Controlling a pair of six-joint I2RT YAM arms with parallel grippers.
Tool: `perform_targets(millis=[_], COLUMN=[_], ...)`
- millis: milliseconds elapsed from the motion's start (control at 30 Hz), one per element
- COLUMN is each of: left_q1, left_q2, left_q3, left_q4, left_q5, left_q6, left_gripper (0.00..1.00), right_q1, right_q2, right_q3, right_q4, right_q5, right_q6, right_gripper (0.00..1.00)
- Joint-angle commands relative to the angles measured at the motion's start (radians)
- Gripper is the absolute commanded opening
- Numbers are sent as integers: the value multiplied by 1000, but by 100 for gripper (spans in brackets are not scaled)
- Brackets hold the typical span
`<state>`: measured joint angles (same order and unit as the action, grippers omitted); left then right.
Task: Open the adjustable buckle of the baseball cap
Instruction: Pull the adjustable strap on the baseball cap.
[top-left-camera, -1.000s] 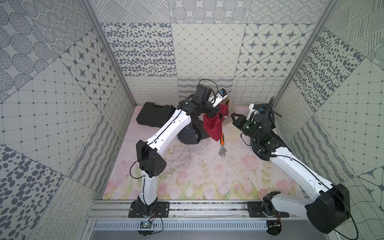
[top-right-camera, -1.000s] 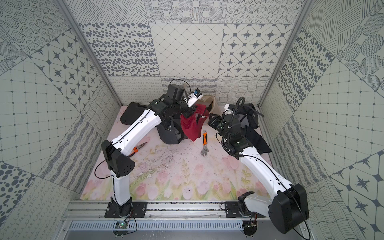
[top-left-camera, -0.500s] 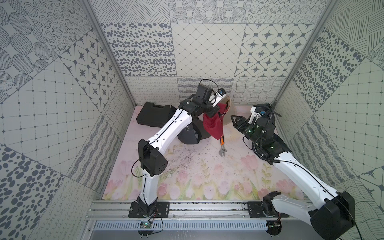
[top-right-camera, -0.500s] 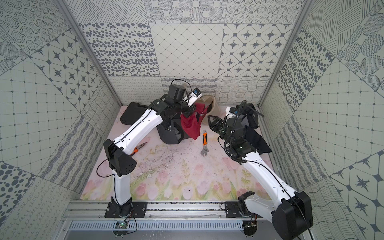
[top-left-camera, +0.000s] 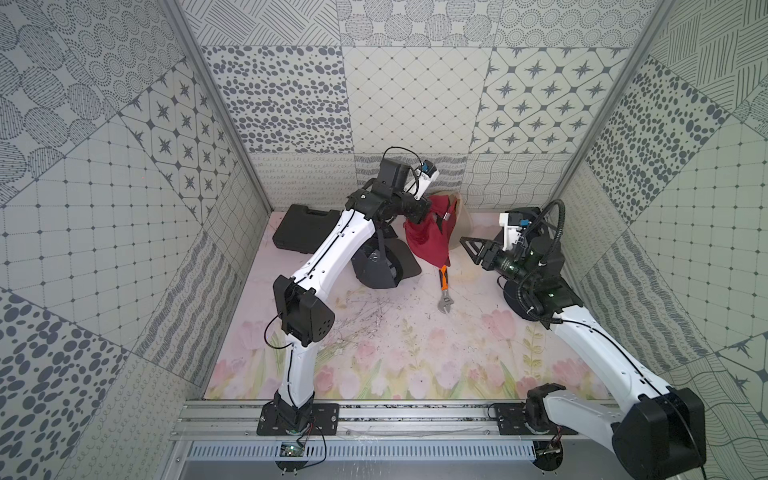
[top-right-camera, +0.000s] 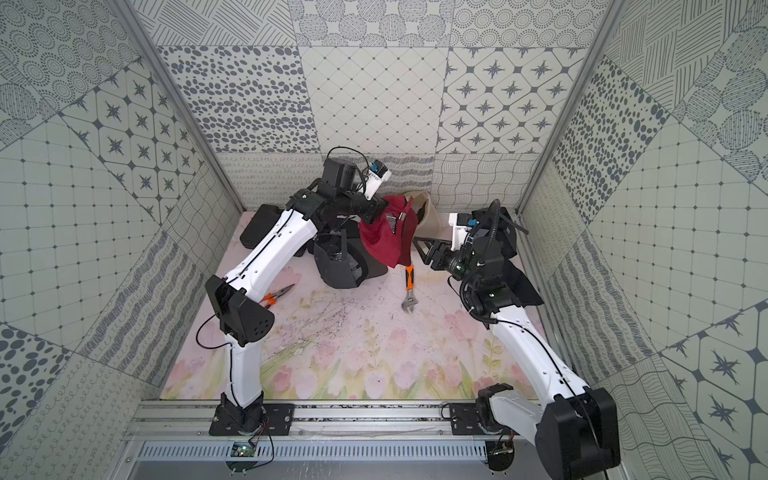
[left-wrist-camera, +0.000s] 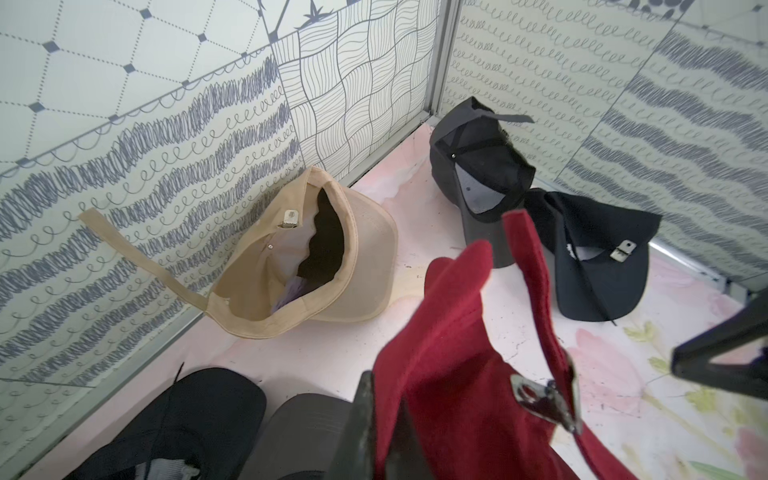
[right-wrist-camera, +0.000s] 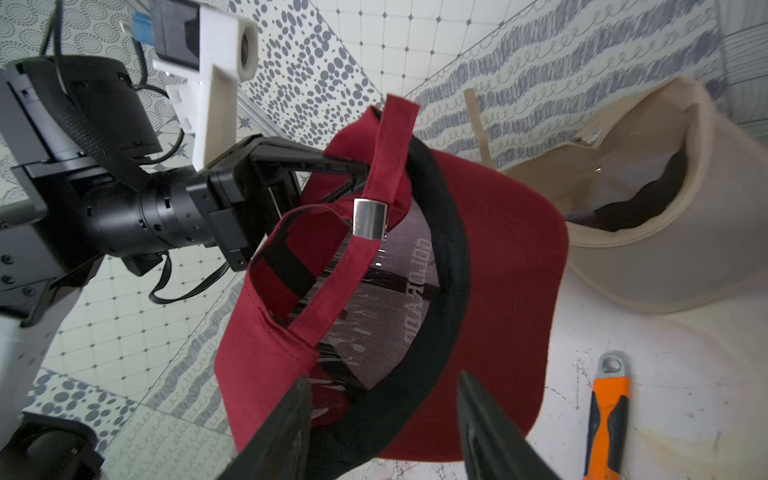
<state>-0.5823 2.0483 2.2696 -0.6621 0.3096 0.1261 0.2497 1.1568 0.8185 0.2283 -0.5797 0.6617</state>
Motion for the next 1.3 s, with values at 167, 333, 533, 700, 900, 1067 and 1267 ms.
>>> perform_targets(millis=[167,333,533,700,900,1067,1267], left_q1=[27,27,27,27,27,27,27], left_q2=[-13,-28,-22,-20,-22,-21,-17], left_q3=[6,-14,-14,-14,-17,-19,-19], left_q4=[30,41,51,56,59,60,65], left_q5=[318,333,353,361,370,373,383], left_q6=[-174,-150,-144,-144,-143,-138,-140], left_gripper=[0,0,0,0,0,0,0], right_q1=[-31,-40,-38,-14,8,15,22], right_q2=[121,141,125,142,194,224,224], right_q3=[-1,2,-1,18,42,54,62], right_q4=[299,403,457,480,496,542,561], right_q5=[-215,-237,-218,-206,-170,-155,-158], right_q6=[135,216,286,345,428,474,449], right_gripper=[47,45,48,47,44,39,26])
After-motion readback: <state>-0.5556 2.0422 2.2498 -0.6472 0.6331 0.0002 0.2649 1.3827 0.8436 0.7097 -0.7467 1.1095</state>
